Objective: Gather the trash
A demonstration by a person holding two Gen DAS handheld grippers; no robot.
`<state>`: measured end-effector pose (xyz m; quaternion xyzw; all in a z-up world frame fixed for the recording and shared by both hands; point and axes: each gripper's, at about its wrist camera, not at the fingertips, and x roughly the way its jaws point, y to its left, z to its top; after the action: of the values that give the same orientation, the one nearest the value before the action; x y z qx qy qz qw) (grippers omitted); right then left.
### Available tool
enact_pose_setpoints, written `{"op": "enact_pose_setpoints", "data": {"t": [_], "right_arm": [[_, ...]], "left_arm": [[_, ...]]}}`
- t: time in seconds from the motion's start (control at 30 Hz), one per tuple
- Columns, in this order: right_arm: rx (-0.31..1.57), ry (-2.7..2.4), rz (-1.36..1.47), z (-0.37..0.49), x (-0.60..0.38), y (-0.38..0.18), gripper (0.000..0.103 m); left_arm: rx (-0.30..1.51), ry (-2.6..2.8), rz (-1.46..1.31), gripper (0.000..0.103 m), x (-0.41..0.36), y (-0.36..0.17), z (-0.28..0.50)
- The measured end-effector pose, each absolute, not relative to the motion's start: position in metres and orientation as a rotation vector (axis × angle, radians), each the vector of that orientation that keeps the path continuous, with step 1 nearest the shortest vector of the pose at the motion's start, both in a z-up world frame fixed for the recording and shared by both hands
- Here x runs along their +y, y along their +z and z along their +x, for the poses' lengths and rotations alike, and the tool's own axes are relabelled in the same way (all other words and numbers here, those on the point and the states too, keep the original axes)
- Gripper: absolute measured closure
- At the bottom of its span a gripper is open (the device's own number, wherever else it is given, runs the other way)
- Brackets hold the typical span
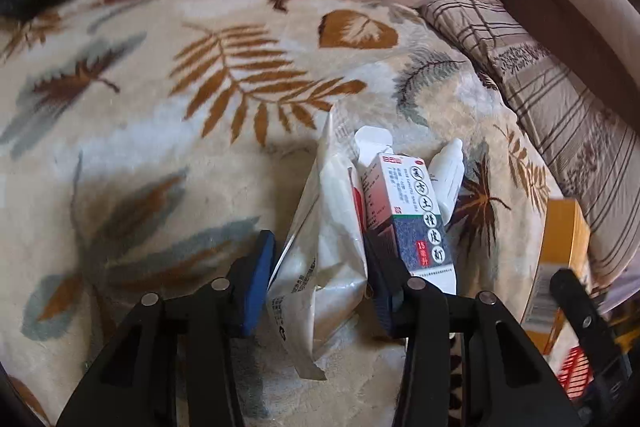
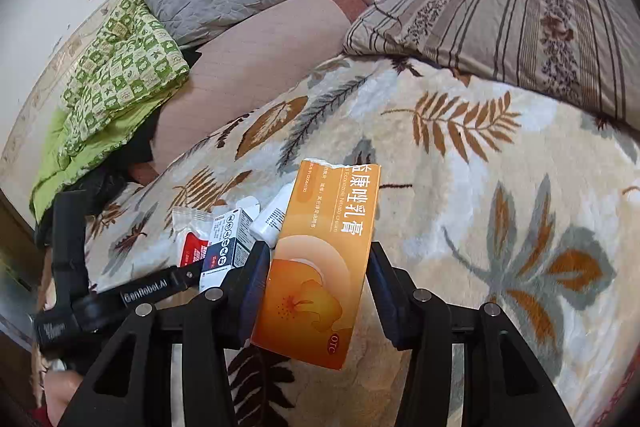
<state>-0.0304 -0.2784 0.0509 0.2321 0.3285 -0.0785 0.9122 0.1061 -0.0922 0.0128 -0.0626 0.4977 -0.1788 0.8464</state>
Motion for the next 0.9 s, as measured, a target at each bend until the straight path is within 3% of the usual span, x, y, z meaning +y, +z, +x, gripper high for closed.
{"op": "enact_pose_setpoints", "data": {"t": [0.5,0.9], "right_arm": [[0.749,-0.035,0.389,-0.039,-0.229,0.047,0.05],[0.705,0.051,0.206,-0.112,-0.175,0.065,0.05]], "left_arm": [[0.88,-0.271,-0.027,0.063,-0.038,0.037,-0.009],[0.74,-0.18,0.05,0.063,-0.014,0.053,-0.091]]}}
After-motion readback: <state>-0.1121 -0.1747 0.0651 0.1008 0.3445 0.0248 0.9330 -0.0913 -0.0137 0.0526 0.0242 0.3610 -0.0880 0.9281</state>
